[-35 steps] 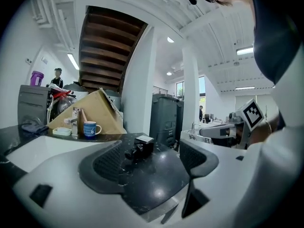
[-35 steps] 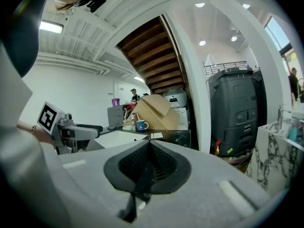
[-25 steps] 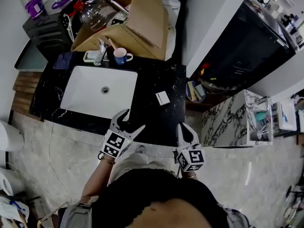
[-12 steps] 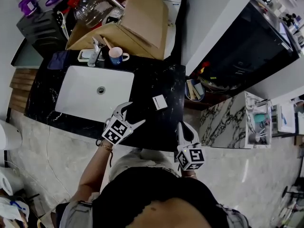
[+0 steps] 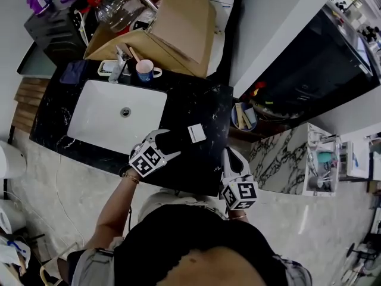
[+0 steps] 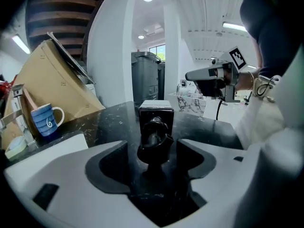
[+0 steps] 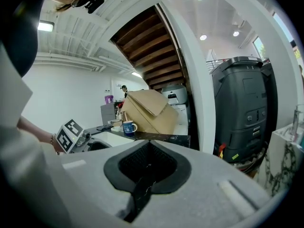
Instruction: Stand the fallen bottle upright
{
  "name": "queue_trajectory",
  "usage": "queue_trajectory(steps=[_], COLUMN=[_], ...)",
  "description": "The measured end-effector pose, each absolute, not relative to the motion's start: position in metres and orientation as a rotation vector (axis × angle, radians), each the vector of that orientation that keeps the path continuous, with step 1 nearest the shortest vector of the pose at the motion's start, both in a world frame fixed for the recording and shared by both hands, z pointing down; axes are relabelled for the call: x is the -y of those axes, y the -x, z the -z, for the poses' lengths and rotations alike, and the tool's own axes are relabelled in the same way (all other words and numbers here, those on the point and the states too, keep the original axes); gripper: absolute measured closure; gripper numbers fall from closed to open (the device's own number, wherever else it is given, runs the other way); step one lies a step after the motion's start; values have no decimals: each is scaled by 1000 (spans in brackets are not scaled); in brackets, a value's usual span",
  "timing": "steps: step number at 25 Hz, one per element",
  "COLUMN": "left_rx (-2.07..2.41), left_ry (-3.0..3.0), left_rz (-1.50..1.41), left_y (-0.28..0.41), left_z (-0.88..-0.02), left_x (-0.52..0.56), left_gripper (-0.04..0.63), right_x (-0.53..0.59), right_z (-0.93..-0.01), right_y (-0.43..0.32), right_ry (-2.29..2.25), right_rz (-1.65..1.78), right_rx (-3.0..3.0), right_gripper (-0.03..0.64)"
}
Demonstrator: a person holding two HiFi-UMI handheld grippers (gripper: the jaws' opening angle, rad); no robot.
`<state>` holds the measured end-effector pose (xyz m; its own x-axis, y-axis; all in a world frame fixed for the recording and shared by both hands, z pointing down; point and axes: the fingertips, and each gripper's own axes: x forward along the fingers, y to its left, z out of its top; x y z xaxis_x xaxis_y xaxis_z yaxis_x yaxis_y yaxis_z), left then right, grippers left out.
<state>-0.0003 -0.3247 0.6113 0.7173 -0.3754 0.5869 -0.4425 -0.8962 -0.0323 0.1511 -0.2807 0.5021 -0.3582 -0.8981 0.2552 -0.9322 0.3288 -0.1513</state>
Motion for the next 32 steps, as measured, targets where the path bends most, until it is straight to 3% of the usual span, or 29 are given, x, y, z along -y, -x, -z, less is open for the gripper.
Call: queue_trajectory(steps=[2,20,23,32], left_rx=[688,698,695,408], left_ry=[-2797,-2826,-2845,-2768], left_rz=[-922,-760,-911,-1742], left_y=[1,1,-2,-30], left_z=[-613,-542,-526,-527], left_x=[328,345,349,337], left_gripper=[430,437,439,440], right_x=[282,279,280,279], right_z=[-505,-510,-509,-510], right_y=[-151,-164,-165,-168], right_ry=[-1685,-1722,-1723,-1732], right_rz=[-424,-452,-454,-469], right_rx=[2462,2453,2456,2453], right_gripper=[612,612,612,612])
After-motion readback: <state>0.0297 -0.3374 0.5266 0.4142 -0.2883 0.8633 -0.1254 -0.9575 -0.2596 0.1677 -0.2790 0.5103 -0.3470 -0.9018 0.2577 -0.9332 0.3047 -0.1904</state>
